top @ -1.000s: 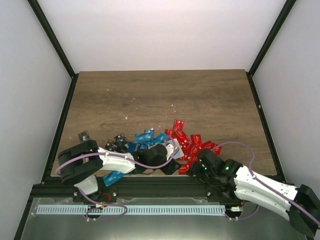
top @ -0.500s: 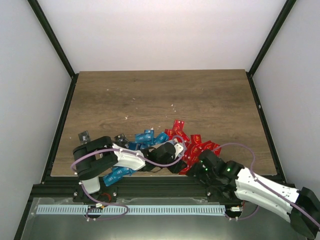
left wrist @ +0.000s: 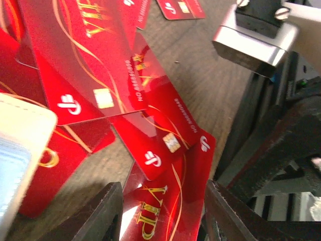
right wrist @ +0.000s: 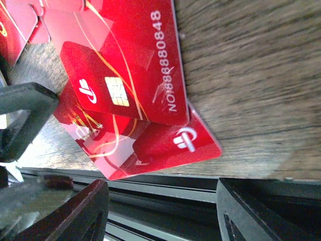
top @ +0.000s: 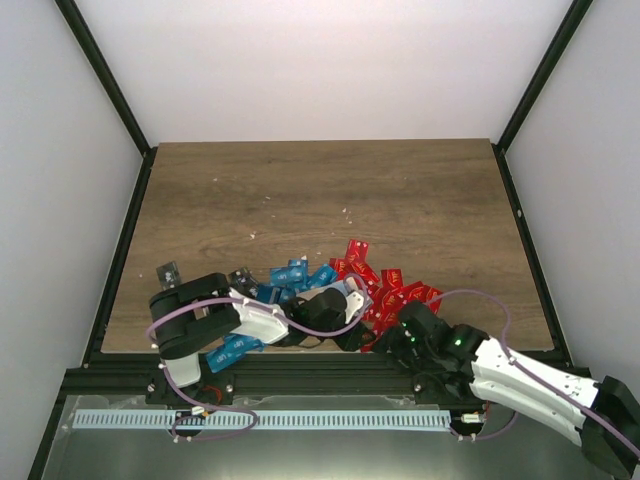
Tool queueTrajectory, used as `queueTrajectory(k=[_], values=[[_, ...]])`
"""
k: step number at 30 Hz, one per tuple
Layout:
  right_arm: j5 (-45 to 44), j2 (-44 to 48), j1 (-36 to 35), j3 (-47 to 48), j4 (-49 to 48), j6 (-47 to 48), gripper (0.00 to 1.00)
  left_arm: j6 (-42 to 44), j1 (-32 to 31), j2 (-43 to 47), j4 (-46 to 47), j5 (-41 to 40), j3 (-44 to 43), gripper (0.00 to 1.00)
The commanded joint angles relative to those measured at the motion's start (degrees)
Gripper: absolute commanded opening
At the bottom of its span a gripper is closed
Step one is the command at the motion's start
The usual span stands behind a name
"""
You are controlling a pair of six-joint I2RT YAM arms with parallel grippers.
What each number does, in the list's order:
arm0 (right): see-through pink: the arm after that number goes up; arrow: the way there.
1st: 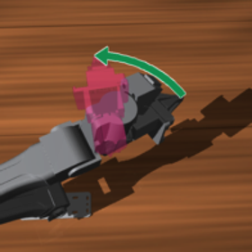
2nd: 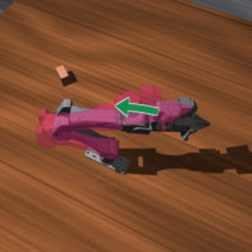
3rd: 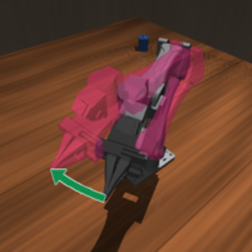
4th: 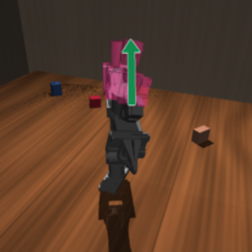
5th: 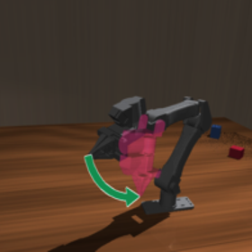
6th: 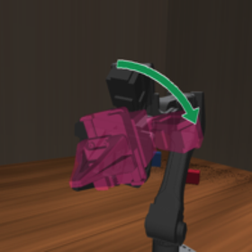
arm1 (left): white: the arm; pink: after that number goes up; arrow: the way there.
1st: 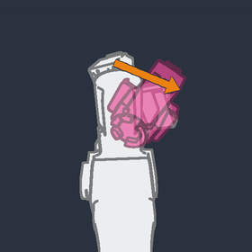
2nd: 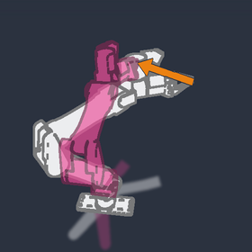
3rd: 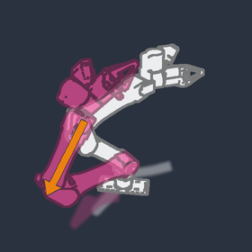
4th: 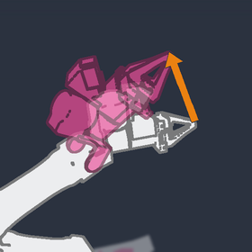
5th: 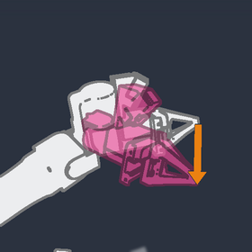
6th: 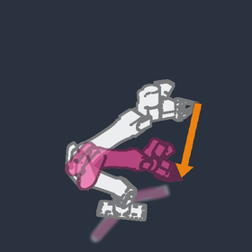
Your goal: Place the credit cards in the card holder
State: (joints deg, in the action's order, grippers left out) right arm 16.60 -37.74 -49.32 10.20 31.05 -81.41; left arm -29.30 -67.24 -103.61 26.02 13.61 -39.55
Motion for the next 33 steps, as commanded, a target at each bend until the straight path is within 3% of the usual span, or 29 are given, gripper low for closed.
queueTrajectory(k=[1,14,22,28,33], values=[[-3.3,1.3,-0.1,-2.1,-5.8,-3.1,0.60,-2.5,-1.0,-2.7,0.4,5.3,2.2,0.47],[-8.3,5.2,-0.2,-4.4,-8.3,-6.5,0.53,-7.1,-2.4,-3.9,9.7,11.0,6.1,0.47],[-6.7,3.4,-0.2,-6.3,-12.2,-7.7,0.49,-7.9,-3.2,-2.6,12.0,14.7,7.5,0.46],[-6.6,4.2,-0.2,-6.5,-10.5,-8.1,0.42,-9.2,-4.0,-2.9,15.0,18.4,8.0,0.46],[-6.3,5.5,-0.2,-8.2,-12.1,-8.9,0.31,-10.2,-4.2,-3.0,17.3,19.5,8.7,0.46]])
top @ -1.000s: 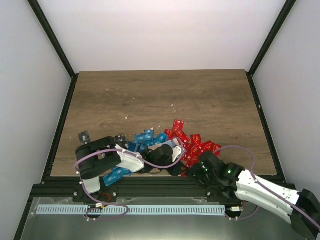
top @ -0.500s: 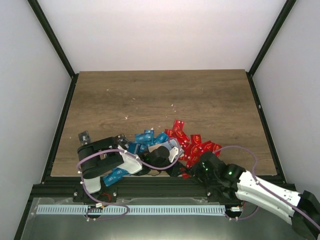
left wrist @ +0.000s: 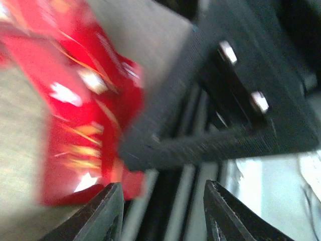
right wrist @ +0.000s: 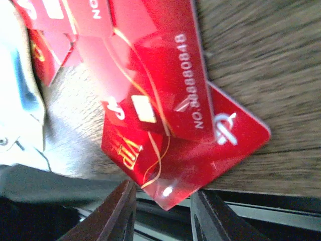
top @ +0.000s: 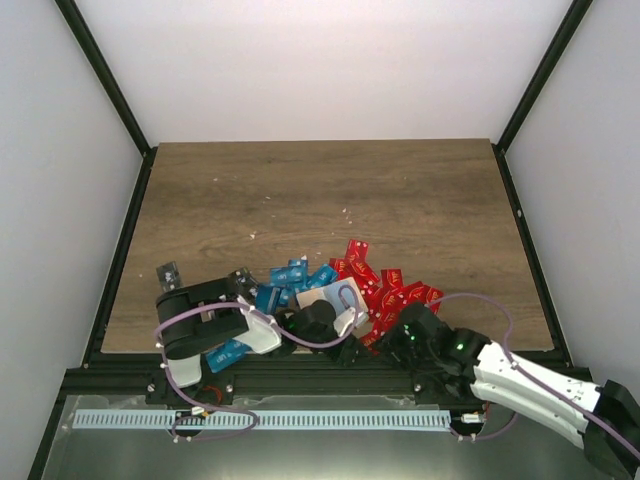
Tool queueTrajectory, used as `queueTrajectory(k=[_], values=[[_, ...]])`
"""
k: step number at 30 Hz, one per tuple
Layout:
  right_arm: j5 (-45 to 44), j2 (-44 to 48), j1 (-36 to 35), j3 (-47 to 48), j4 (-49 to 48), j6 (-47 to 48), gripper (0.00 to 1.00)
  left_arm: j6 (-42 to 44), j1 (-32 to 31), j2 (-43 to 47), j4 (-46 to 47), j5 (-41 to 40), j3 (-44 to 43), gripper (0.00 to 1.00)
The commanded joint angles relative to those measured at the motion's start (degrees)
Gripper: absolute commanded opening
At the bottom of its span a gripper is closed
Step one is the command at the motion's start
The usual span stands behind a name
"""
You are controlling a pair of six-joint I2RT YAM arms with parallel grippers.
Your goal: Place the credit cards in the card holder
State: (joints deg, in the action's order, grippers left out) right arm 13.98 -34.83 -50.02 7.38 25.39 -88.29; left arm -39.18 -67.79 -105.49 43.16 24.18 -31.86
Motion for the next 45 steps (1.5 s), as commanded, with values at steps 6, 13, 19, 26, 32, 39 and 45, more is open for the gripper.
queueTrajectory(k=[6,13,19,26,32,39,45], values=[[-4.0,3.0,0.5,-5.4,-5.7,-2.0,0.24,-0.5,-3.7,-2.4,1.5,9.7,0.8,0.46],[-4.4,4.8,0.5,-5.5,-2.7,-2.3,0.16,-1.6,-3.2,2.1,0.8,8.0,2.2,0.47],[-3.8,6.5,0.5,-3.9,3.7,-0.3,0.21,5.7,-0.9,13.1,-16.6,-4.5,0.2,0.51],[-11.0,3.0,0.6,2.0,6.1,6.2,0.32,8.9,1.3,12.5,-22.0,-12.6,-3.2,0.52],[-18.0,-13.8,0.6,10.4,11.6,11.6,0.41,9.2,1.5,9.7,-22.8,-13.7,-6.5,0.52],[-18.5,-22.1,0.6,17.6,17.2,16.7,0.48,9.1,2.0,11.2,-22.9,-14.7,-5.7,0.52],[-21.6,-23.6,0.6,23.1,21.2,21.0,0.48,9.2,2.5,12.7,-21.4,-15.3,-3.6,0.51]])
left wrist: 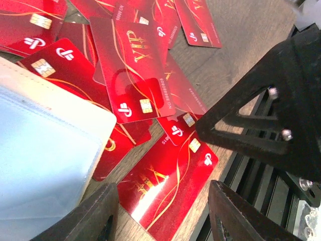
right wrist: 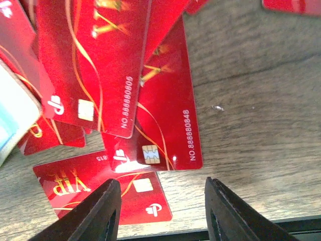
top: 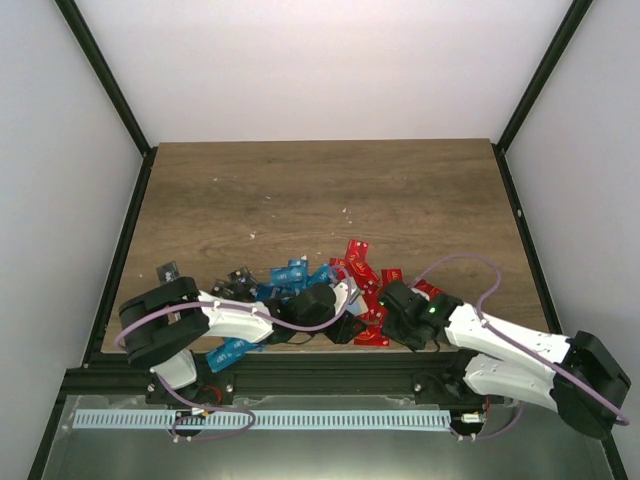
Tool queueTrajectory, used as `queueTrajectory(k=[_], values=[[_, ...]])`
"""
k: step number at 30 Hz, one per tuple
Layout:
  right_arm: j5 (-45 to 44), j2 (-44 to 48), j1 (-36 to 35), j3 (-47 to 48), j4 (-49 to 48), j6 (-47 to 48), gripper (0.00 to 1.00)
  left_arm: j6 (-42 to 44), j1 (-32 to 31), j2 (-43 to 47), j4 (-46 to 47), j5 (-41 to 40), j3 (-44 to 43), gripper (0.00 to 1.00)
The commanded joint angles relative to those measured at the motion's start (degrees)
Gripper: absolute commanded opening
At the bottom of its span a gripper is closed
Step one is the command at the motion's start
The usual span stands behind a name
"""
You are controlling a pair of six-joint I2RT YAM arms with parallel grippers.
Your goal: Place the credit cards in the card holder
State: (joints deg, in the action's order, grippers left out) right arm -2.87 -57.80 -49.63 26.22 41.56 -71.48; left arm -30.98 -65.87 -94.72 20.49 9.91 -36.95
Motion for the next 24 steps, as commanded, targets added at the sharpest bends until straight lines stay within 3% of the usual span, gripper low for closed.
queueTrajectory(k=[1,6,15,20,24], values=[[-5.6,-1.3,0.3,4.9,4.5,4.9,0.48,1.1,0.6,1.9,1.3,-1.1,1.4,0.51],[-8.5,-8.7,2.1,8.6,1.1,10.0,0.48,1.1,0.7,3.9,0.6,-1.5,2.7,0.51],[-14.5,-22.6,12.8,17.8,-7.9,24.2,0.47,0.1,0.7,7.3,1.0,-2.2,5.8,0.51],[-10.9,-32.0,14.9,19.3,-9.0,27.8,0.42,-0.1,0.7,9.1,0.6,-2.3,7.1,0.51],[-2.7,-31.9,14.1,16.4,-7.5,28.2,0.38,0.0,0.7,10.1,-0.3,-2.9,7.7,0.51]])
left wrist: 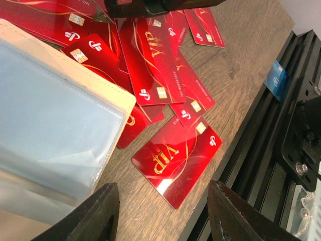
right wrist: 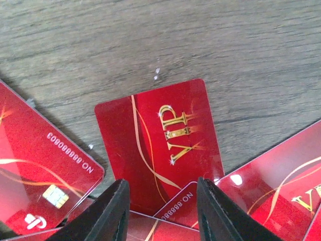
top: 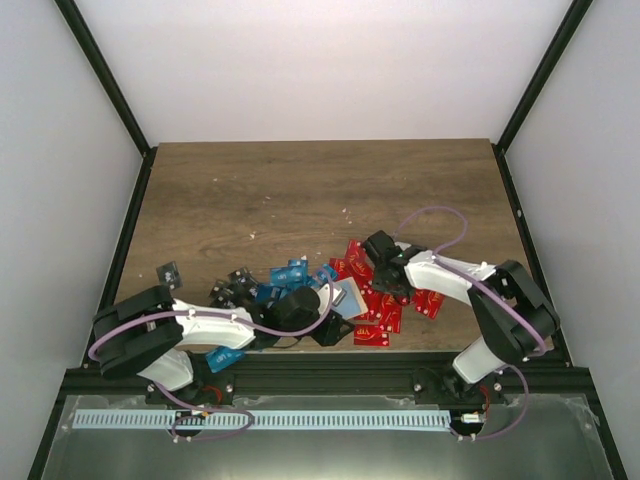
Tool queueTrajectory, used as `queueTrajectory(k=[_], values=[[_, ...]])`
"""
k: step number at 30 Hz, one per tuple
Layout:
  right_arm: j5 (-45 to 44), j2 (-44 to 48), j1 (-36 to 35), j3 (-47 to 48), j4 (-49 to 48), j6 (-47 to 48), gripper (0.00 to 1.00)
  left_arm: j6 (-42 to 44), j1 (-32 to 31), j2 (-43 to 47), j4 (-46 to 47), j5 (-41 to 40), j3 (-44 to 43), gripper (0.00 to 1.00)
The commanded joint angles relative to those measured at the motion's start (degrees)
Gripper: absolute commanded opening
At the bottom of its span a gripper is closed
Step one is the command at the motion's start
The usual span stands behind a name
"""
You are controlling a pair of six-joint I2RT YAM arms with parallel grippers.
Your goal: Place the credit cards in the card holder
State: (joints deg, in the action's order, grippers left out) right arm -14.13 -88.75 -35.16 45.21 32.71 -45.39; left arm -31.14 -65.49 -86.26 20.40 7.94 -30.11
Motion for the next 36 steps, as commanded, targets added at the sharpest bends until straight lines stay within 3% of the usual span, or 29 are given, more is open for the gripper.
queueTrajectory(k=[1,11,25,31,36], values=[[10.4,0.1,-1.3,-3.5,1.9,1.8,0.38,0.1,0.3,1.8,-0.2,-0.9,1.0,0.51],[15.5,0.9,-12.9,-7.6,11.2,-6.4,0.37,0.5,0.3,1.7,0.7,-0.4,0.8,0.51],[15.6,12.1,-14.9,-11.2,14.7,-12.9,0.37,0.6,0.3,-0.7,3.1,2.9,0.2,0.51],[9.7,15.4,-14.9,-6.2,19.2,-13.9,0.42,0.1,0.1,-1.6,4.1,4.9,-0.4,0.51],[13.4,20.0,-14.9,-6.3,25.3,-15.3,0.48,0.0,0.1,-1.9,4.6,5.4,-0.3,0.51]])
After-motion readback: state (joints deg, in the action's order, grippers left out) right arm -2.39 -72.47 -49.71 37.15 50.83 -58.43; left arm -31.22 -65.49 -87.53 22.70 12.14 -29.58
